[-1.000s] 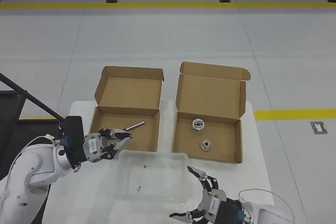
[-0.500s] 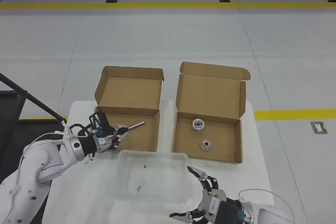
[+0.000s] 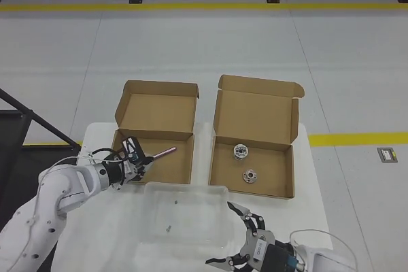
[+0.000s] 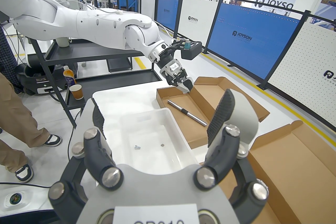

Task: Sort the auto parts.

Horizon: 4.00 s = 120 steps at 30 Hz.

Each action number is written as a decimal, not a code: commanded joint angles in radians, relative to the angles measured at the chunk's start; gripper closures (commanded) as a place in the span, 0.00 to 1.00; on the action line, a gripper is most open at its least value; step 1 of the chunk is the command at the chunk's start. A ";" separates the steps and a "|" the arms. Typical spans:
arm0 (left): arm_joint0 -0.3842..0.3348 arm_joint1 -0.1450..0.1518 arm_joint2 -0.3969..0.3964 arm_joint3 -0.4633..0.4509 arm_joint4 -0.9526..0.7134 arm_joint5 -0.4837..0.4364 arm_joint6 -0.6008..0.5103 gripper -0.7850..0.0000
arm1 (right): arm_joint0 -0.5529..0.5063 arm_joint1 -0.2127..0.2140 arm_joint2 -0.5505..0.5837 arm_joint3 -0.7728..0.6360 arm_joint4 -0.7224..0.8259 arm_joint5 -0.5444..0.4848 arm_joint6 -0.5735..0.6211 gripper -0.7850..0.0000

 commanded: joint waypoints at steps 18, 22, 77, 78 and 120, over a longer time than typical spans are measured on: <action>-0.464 -0.248 0.494 0.563 0.087 0.081 -0.131 1.00 | 0.000 0.000 0.000 0.000 0.000 0.000 0.000 0.00; -0.504 -0.298 0.550 0.647 0.092 0.076 -0.107 1.00 | 0.000 0.000 0.000 0.000 0.000 0.000 0.000 0.00; 0.057 -0.094 0.142 -0.291 0.196 -0.287 -0.260 0.00 | 0.000 0.000 0.000 0.000 0.000 0.000 0.000 0.00; 0.057 -0.094 0.142 -0.291 0.196 -0.287 -0.260 0.00 | 0.000 0.000 0.000 0.000 0.000 0.000 0.000 0.00; 0.179 -0.116 0.165 -0.333 -0.274 0.334 -0.734 0.00 | 0.000 0.000 0.000 0.000 0.000 0.000 0.000 0.00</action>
